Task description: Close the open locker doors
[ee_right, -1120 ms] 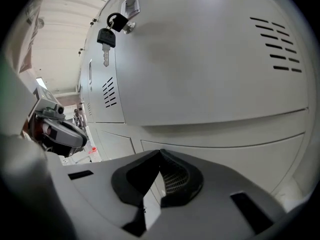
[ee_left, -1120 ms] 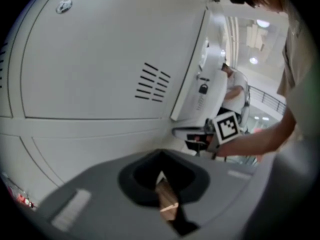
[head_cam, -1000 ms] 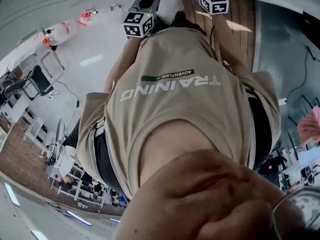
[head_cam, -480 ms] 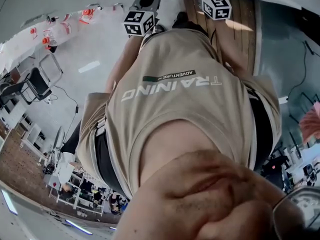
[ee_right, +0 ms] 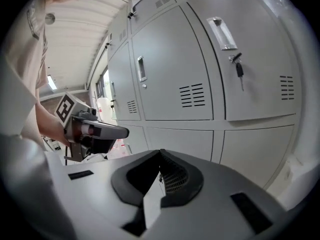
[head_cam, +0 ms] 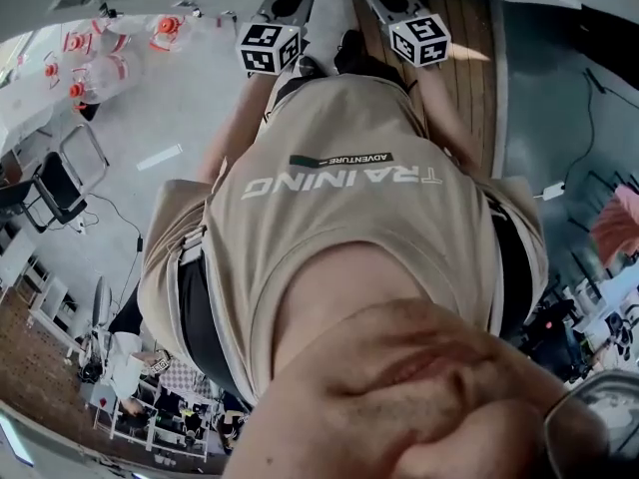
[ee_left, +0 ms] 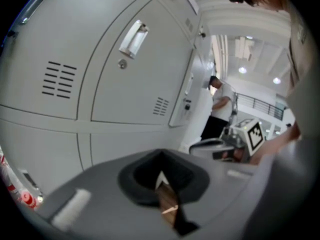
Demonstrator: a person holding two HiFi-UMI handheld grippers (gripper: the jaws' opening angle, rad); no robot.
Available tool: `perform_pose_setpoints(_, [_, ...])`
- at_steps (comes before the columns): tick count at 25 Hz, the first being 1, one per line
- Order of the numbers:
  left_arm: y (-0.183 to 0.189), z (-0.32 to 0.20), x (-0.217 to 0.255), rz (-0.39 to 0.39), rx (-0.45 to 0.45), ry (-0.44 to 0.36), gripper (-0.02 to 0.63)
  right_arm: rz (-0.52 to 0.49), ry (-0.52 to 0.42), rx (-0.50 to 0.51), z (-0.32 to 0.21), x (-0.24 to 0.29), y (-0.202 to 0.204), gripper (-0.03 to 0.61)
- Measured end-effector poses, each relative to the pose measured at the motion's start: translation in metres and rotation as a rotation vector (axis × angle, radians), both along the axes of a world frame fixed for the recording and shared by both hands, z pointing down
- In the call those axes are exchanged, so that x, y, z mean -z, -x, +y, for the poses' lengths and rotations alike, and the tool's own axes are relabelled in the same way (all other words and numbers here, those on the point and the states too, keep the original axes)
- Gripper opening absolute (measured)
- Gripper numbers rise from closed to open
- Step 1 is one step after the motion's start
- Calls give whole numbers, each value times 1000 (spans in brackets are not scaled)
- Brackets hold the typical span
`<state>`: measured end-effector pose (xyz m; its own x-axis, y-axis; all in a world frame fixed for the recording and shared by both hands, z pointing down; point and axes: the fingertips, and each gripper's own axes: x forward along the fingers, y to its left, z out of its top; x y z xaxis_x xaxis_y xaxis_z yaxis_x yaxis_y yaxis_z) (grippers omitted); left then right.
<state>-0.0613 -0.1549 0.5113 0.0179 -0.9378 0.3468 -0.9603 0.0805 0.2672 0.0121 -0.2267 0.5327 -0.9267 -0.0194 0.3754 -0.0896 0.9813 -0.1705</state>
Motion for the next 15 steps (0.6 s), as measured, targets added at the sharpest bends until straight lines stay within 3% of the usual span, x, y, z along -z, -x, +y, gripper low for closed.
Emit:
perform_pose_setpoints(6, [6,5,30,-48,39,-59,0,28,-53,100,36,42,-4,14])
perform_pose_setpoints(15, [11,10,86,-142,124,-159,0,-146,-142,146,45,102,7,14])
